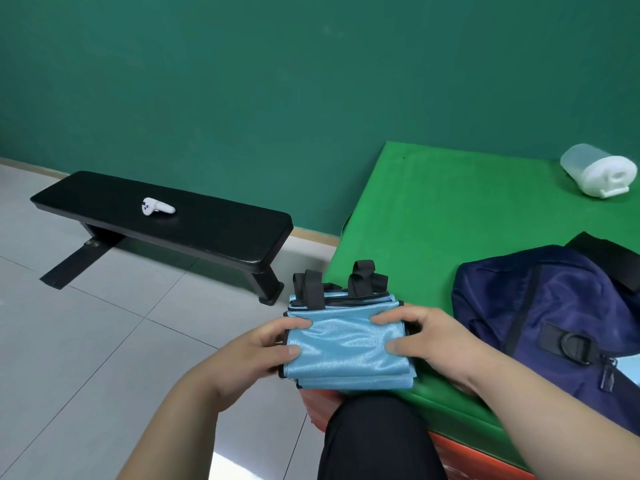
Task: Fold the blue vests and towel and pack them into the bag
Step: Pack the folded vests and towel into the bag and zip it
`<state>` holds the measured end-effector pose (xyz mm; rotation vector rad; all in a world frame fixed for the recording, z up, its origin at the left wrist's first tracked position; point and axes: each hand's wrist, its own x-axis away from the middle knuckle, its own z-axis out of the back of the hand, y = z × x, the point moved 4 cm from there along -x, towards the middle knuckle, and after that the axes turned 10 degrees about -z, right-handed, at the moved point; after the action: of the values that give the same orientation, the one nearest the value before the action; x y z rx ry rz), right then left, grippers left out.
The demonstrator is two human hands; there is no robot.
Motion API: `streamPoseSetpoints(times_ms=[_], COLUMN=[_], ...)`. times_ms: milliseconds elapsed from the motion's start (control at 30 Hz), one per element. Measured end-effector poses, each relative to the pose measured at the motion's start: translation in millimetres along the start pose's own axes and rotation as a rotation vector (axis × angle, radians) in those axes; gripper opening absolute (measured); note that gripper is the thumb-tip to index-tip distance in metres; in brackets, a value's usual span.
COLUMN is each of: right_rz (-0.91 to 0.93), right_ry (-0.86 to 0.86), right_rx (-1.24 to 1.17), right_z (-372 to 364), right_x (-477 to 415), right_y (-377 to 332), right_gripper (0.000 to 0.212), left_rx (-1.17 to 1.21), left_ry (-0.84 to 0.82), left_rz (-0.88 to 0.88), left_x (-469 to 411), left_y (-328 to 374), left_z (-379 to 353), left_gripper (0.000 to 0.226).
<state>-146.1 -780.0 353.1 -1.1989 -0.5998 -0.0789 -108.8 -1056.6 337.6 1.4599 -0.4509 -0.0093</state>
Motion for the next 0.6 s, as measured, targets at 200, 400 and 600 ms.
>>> streamPoseSetpoints(times_ms=[200,400,600], right_rz=[-0.003,-0.032,-0.006], right_ry=[-0.034,-0.048,-0.041], right_rx=[-0.073,-0.110,-0.180], right_z=[-8,-12,-8], right_x=[2,1,8], right_y=[0,5,-3], right_gripper=[0.038,0.041,0.042], left_rx=[0.076,0.113,0.125], left_ry=[-0.002,0.044,0.107], left_rz=[0.012,-0.015,-0.055], left_x=[9,21,27], left_y=[-3,-9,-1], left_z=[4,0,-10], left_gripper=[0.046,0.059,0.058])
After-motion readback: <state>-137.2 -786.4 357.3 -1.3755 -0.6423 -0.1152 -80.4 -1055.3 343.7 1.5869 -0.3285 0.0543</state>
